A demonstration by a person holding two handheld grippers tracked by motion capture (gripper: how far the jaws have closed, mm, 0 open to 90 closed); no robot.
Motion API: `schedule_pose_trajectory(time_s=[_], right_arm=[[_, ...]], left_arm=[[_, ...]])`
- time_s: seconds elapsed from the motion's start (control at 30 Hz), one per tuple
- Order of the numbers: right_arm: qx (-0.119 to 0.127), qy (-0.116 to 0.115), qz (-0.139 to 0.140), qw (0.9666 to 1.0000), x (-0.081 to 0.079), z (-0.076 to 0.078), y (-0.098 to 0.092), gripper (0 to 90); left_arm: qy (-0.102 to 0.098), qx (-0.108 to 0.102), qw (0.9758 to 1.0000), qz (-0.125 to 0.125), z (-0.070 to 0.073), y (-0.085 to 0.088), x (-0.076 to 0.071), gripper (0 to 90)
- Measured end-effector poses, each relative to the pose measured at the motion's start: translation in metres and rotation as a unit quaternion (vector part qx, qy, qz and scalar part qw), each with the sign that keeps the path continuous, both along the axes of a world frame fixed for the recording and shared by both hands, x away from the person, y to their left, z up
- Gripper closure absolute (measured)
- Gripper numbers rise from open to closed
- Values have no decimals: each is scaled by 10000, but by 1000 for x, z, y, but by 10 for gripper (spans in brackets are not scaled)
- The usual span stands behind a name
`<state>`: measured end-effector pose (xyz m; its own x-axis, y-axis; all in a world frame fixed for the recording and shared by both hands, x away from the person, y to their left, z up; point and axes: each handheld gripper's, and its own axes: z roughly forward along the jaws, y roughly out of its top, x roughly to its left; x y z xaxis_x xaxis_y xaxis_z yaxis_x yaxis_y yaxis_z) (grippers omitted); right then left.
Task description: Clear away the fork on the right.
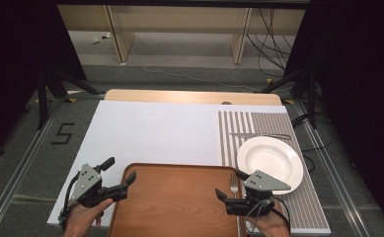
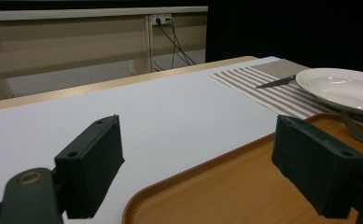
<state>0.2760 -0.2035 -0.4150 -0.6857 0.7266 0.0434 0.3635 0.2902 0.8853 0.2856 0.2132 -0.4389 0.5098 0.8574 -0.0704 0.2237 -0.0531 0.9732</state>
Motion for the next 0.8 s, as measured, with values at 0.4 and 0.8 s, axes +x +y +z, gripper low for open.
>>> schedule_pose_trajectory(time_s=[0.4,0.8], right_arm=[[343,-260,-185,9989,-6,4,-6,136],[358,-299,-240,9986,-6,2,-12,136]], left_arm=[[33,5,10000,-18,0,1,-1,161],[35,-1,10000,-15,0,1,-1,161]])
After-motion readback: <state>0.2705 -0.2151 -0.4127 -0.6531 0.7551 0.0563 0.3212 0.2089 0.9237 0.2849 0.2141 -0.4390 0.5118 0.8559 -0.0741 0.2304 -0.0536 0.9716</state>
